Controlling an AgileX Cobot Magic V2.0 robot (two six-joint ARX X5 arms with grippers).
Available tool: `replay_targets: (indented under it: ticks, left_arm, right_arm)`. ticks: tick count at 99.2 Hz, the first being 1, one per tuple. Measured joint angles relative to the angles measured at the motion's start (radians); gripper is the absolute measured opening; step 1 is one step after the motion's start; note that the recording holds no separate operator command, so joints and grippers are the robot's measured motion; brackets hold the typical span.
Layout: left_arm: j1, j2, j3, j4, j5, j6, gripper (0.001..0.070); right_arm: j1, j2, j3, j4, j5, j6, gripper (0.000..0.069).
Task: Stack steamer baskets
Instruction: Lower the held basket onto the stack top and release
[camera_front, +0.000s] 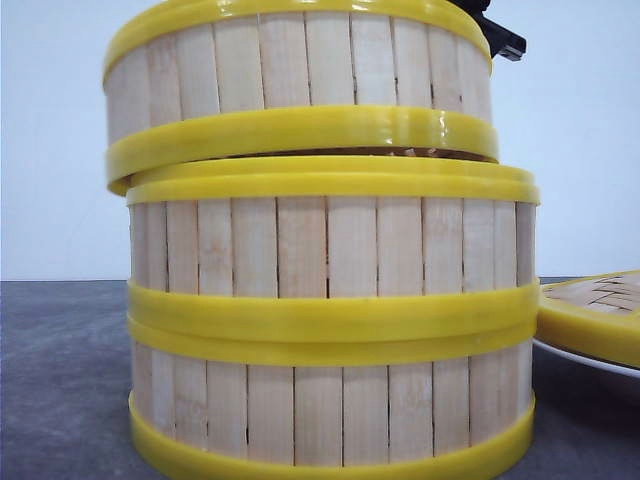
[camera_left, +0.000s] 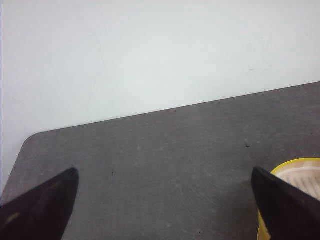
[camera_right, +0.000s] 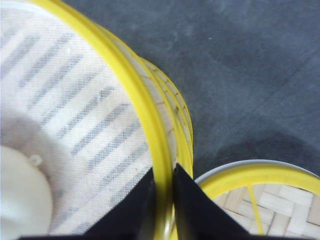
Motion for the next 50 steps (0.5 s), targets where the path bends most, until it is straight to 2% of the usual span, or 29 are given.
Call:
replay_targets:
  ticks: [50]
  left_arm:
    - [0.0,0.0,0.0,-0.008,0.0,0.0,0.0664]
  right_arm:
    - [-0.003,-0.049,-0.017,0.0,0.025,0.0,0.0031]
